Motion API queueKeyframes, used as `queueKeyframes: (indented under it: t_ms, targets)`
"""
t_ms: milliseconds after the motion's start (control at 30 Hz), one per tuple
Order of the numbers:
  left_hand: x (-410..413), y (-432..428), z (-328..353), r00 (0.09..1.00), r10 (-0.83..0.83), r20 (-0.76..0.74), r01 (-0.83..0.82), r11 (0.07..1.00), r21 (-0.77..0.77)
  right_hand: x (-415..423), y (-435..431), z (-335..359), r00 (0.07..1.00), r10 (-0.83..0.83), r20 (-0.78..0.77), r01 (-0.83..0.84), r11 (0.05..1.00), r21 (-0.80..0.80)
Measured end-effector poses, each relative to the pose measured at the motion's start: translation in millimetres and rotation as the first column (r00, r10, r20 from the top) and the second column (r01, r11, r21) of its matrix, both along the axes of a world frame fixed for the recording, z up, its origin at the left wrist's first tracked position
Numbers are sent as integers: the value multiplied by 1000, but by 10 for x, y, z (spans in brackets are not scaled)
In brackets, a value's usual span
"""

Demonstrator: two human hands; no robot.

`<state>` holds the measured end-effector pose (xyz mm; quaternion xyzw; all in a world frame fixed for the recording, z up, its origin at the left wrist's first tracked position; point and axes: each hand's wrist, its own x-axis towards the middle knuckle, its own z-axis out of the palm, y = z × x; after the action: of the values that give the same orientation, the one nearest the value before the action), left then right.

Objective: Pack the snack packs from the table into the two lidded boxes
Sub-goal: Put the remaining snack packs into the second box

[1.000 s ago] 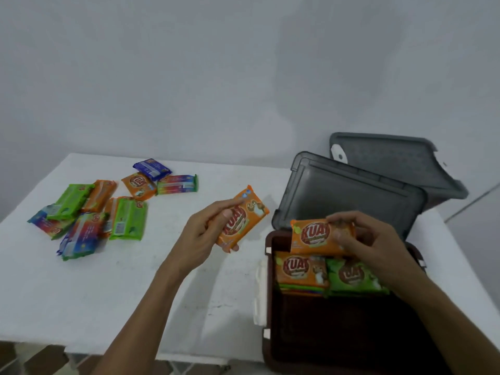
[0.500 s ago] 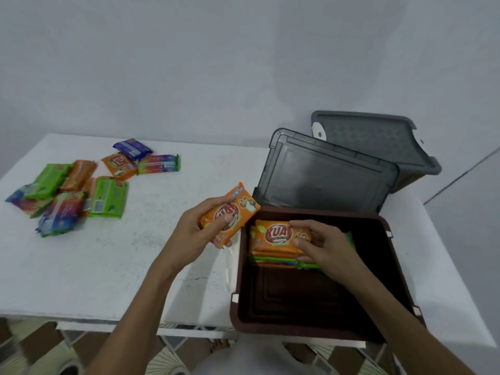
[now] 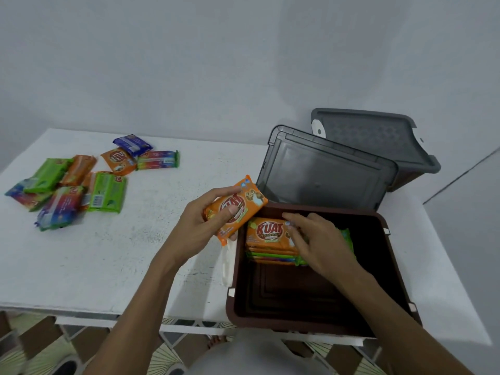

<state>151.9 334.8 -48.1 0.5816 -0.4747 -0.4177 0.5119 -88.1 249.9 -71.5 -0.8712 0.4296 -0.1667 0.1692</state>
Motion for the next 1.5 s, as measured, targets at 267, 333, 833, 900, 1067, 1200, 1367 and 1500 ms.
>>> queueKeyframes:
  t_ms: [267,333,833,900,1067,1200,1367,1500]
  targets:
    - [-158,-123,253,990,-139,-18,140,989,50,136,-72,450,765,-198,613,-214,819,533]
    - [-211,-169,270,982,-187,8,187,981,61,126,-75,477,721,-236,651,-312,729,609]
    - [-196,-196,-139,856,135,499,-71,987,-146,-904,-104,548,761,-336,555,-117,771,626]
    - [-205,-167,-247,784,156,601,-54,981,-184,-1046,-129,538,801,-335,496,-50,789,613]
    - [-217,-81,-489,727,175,664,-66,980,-187,-1114,-149,392,865,-321,386,1,771,637]
    - [-237,-31,-535,740,198,643,-98,977,-188,-1007,-137,285,882,-331,336,59,785,617]
    - [-281,-7,-550,746,219,629,-118,973,-200,-861,-192,156,965,-245,95,183,886,426]
    - [-286,-7,-564,741,232,631,-123,969,-213,-729,-173,85,967,-243,-79,255,936,241]
